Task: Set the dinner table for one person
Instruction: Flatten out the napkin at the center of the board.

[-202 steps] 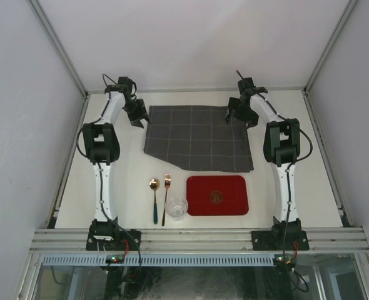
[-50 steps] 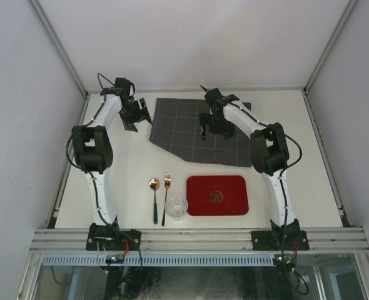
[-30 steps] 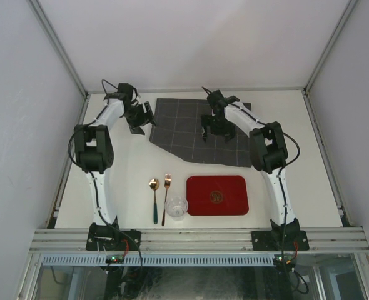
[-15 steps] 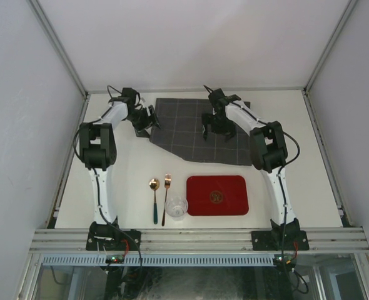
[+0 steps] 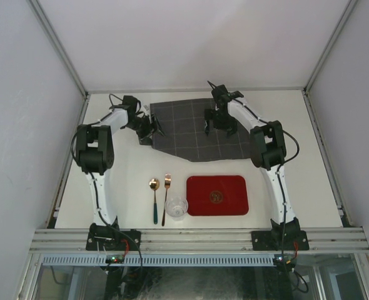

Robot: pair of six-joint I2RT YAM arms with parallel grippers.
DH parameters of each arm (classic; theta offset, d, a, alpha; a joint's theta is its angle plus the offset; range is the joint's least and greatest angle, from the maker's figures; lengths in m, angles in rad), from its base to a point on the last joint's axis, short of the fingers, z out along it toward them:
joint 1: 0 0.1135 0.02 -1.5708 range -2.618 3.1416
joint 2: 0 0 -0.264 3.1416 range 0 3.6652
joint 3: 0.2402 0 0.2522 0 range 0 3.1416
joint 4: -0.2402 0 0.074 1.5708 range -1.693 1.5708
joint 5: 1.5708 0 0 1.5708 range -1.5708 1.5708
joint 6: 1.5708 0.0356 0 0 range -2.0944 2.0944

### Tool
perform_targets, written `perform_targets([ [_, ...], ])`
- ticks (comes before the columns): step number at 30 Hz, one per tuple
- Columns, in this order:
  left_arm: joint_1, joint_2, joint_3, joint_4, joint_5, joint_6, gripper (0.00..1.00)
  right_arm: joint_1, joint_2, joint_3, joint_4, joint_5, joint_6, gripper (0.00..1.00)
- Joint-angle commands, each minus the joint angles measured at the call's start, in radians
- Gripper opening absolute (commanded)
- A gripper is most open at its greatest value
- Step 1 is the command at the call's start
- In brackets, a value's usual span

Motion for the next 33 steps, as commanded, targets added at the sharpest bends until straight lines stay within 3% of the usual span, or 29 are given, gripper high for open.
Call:
perform_targets([
  [1,-0.015,-0.125,-0.083,0.032,0.043,-0.005,0.76,-0.023,0.069,0.038,0.0,0.006,-0.017,0.99],
  [33,-0.025,-0.289,-0.205,0.066,0.269,-0.044,0.76,-0.038,0.168,0.141,-0.051,0.019,-0.019,0.99],
])
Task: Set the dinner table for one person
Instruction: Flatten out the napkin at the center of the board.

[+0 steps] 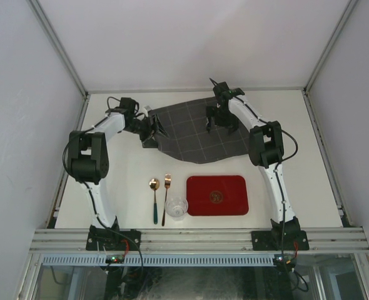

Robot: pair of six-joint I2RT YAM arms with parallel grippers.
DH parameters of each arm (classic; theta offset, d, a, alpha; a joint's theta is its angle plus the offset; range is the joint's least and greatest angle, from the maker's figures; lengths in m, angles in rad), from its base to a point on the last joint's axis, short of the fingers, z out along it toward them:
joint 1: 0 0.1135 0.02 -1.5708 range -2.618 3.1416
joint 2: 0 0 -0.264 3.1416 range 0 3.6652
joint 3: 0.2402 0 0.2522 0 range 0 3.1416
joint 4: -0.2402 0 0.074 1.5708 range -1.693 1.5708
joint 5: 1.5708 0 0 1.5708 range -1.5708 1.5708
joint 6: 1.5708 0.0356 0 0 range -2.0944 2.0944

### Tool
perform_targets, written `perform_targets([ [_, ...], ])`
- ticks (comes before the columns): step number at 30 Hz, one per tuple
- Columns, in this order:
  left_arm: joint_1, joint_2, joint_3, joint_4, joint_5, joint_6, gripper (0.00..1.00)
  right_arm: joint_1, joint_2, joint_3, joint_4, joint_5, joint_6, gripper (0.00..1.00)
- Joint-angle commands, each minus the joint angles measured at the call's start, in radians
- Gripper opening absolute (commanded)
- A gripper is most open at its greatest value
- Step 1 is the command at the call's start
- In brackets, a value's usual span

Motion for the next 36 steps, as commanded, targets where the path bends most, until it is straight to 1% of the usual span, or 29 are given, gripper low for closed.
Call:
perform_targets([
  [1,-0.008,-0.106,-0.017,0.042,0.096,-0.031,0.76,-0.013,0.084,-0.006,0.02,0.008,-0.017,0.99],
  [8,-0.008,-0.164,-0.052,0.091,0.168,-0.075,0.76,-0.015,0.086,-0.004,0.016,0.014,-0.019,0.99],
  [16,-0.011,-0.166,-0.092,0.112,0.192,-0.084,0.77,-0.018,0.086,-0.003,0.013,0.015,-0.019,0.99],
  [24,-0.03,-0.165,-0.09,0.114,0.206,-0.089,0.76,-0.023,0.087,-0.003,0.011,0.019,-0.022,0.99],
  [30,-0.054,-0.227,-0.107,0.117,0.206,-0.108,0.77,-0.029,0.088,-0.004,0.011,0.016,-0.023,0.99],
  [36,-0.055,-0.289,-0.145,0.148,0.212,-0.137,0.77,-0.03,0.089,0.0,0.012,0.019,-0.021,1.0],
])
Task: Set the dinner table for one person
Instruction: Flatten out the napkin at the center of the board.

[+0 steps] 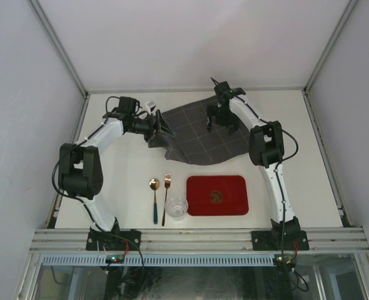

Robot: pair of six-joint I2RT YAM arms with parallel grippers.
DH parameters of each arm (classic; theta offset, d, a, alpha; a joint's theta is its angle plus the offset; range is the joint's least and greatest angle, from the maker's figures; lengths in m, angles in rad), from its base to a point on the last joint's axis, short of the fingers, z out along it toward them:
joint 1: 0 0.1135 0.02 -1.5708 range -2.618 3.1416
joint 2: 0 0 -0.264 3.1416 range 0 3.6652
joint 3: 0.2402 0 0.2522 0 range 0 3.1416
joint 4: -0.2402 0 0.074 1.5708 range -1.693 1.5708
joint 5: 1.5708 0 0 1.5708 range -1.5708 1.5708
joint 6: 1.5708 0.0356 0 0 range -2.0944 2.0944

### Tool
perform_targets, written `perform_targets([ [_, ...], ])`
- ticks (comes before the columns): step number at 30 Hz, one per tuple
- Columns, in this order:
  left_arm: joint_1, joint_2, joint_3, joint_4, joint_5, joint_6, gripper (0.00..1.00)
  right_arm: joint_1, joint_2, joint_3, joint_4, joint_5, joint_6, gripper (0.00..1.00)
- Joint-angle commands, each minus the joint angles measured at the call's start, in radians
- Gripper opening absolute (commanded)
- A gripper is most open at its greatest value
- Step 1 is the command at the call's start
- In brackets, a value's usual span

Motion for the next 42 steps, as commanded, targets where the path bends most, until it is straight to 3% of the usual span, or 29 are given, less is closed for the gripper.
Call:
perform_targets([
  [1,-0.002,-0.095,-0.007,0.038,0.049,-0.031,0.77,-0.022,0.082,-0.012,0.017,0.019,-0.021,0.99],
  [12,-0.004,-0.188,-0.146,0.086,0.017,-0.053,0.77,-0.022,0.083,-0.011,0.014,0.021,-0.023,0.99],
  [18,0.003,-0.123,-0.17,0.079,-0.037,-0.029,0.77,-0.016,0.06,-0.035,0.022,0.049,-0.024,0.99],
  [31,0.005,0.143,0.047,-0.003,-0.147,-0.05,0.74,-0.025,-0.017,-0.073,0.031,0.054,-0.031,0.99],
  [42,-0.003,0.273,0.187,-0.089,-0.211,-0.078,0.73,-0.038,-0.026,-0.105,0.043,0.042,-0.031,0.99],
])
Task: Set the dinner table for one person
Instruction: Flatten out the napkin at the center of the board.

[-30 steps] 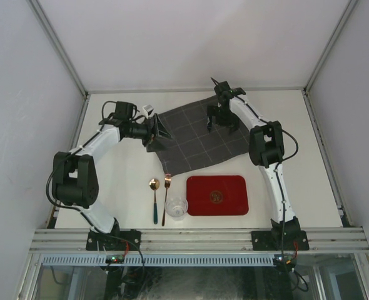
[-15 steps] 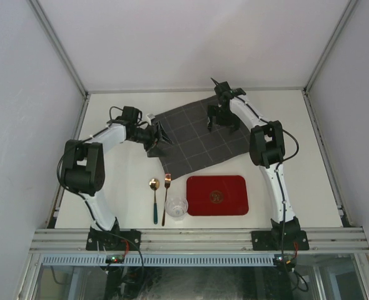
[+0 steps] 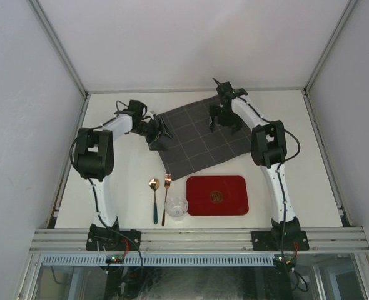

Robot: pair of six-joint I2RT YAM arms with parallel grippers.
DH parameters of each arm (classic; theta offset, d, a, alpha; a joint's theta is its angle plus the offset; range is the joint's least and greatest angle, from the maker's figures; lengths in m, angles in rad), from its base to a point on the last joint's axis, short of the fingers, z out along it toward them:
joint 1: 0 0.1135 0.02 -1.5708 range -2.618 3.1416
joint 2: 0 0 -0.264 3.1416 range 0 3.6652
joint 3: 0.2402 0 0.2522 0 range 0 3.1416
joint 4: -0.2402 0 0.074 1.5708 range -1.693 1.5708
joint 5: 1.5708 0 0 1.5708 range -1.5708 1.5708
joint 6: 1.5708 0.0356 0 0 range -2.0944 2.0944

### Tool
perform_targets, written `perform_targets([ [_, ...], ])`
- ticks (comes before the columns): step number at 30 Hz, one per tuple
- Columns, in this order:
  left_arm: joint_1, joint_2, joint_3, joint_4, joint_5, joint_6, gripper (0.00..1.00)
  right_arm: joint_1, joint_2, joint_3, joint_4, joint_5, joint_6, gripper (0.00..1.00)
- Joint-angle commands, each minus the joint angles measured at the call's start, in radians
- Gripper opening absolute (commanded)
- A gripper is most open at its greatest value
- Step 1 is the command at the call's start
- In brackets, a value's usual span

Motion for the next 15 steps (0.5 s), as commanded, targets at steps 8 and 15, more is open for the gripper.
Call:
perform_targets([
  [8,-0.004,0.081,0.068,-0.049,-0.01,-0.097,0.72,-0.033,0.008,-0.047,-0.008,0.001,-0.017,1.0],
  [15,-0.002,0.109,0.112,-0.05,-0.021,-0.16,0.71,-0.036,-0.021,-0.09,-0.003,0.002,-0.014,0.99],
])
